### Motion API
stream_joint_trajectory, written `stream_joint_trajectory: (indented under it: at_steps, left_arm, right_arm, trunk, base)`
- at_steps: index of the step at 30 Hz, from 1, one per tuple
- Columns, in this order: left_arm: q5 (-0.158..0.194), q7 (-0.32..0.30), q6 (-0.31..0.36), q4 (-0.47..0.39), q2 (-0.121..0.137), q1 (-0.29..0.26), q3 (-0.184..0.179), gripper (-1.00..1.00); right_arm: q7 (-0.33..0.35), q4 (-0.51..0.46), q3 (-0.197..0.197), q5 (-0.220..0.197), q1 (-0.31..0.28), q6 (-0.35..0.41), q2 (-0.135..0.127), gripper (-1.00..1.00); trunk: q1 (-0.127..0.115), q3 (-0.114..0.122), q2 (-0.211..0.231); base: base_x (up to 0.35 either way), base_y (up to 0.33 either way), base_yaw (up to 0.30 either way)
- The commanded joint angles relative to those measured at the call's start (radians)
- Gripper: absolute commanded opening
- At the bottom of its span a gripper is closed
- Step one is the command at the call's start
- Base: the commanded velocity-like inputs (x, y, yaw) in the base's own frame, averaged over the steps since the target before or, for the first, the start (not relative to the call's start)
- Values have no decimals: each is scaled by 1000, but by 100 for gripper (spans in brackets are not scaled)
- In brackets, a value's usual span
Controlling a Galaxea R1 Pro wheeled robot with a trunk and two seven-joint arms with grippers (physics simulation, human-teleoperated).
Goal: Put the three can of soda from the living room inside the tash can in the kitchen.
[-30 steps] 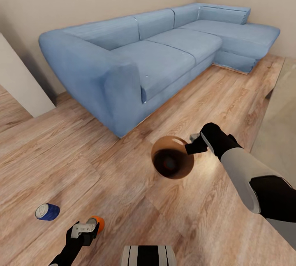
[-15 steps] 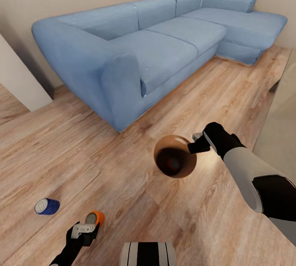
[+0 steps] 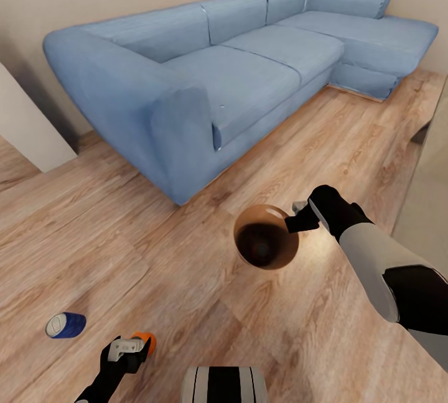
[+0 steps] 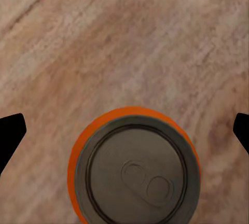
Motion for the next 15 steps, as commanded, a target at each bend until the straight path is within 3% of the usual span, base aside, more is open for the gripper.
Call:
stream_joint_trajectory:
  at_steps: [1, 4, 15]
  left_arm:
    - [0, 0, 0, 0, 0, 0, 0, 100]
    - [0, 0, 0, 0, 0, 0, 0, 100]
    - [-2, -1, 0, 2, 0, 0, 0, 100]
  right_arm:
    - [5, 0, -3, -30, 0, 5, 0, -100]
    - [5, 0, -3, -29, 0, 5, 0, -100]
    - [5, 1, -3, -29, 0, 5, 0, -100]
  trunk:
    - [0, 0, 0]
    - [0, 0, 0]
    - [5, -42, -3]
  base:
    - [19, 0, 0]
    - [9, 0, 0]
    - [1, 0, 0]
